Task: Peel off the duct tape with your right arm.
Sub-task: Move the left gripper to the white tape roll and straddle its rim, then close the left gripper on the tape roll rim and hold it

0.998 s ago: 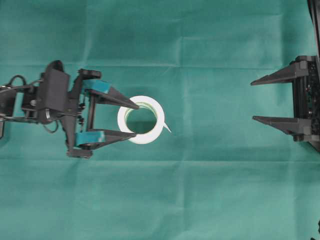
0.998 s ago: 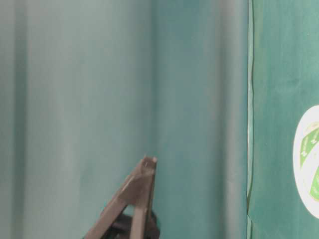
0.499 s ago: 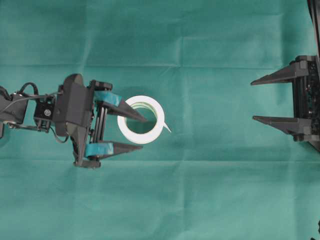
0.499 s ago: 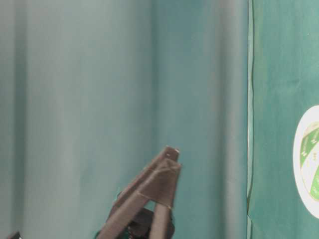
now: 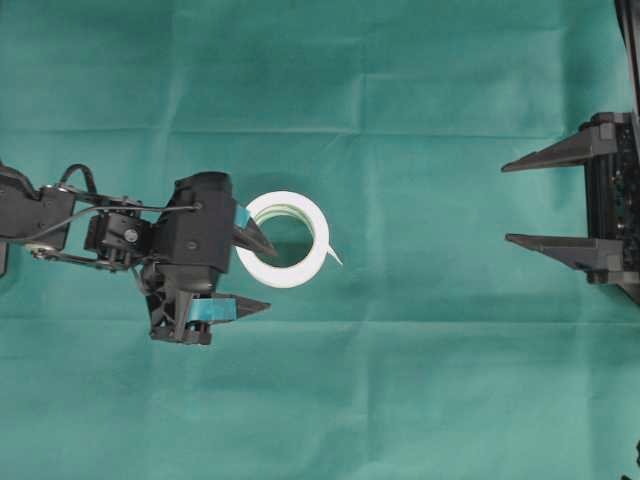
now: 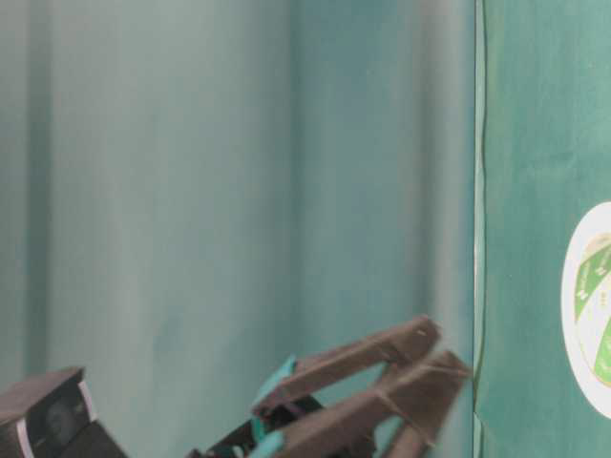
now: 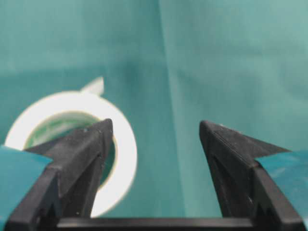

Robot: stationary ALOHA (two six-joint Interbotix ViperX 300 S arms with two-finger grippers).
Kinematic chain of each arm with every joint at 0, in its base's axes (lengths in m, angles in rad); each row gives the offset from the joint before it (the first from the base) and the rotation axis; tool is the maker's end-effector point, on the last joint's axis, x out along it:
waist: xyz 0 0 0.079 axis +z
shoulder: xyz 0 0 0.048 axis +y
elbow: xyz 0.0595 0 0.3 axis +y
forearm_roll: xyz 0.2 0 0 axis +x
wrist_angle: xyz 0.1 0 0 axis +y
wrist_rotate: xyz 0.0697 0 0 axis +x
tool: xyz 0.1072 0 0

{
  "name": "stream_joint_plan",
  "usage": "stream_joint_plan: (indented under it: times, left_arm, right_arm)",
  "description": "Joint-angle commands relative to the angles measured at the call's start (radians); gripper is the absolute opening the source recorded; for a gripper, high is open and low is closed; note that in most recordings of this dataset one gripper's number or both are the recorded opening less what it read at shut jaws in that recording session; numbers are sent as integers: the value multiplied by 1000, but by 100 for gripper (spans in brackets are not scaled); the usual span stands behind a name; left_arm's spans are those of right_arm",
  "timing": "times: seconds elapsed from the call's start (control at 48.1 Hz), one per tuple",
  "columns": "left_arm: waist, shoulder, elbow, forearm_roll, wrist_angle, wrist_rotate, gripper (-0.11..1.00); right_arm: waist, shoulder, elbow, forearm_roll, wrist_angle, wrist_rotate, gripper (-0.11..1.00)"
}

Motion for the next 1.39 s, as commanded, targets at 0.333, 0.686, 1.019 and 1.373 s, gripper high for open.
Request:
stream_joint_plan:
  times: [0.333,0.686,1.019,1.373]
  left_arm:
    - [-6,66,-89,-2,60,3,73]
    - [-8,126,-89,-2,60,2,73]
    - [-8,170,-81,-2,61,2,74]
    - [-6,207,-80,-2,61,5,88]
  right_arm:
    - [0,3,-21,-14,-9,2,83]
    - [0,2,-14,-14,-9,2,83]
    - [0,0,-5,-14,-9,3,83]
    - [0,-8,2,-14,-9,3,83]
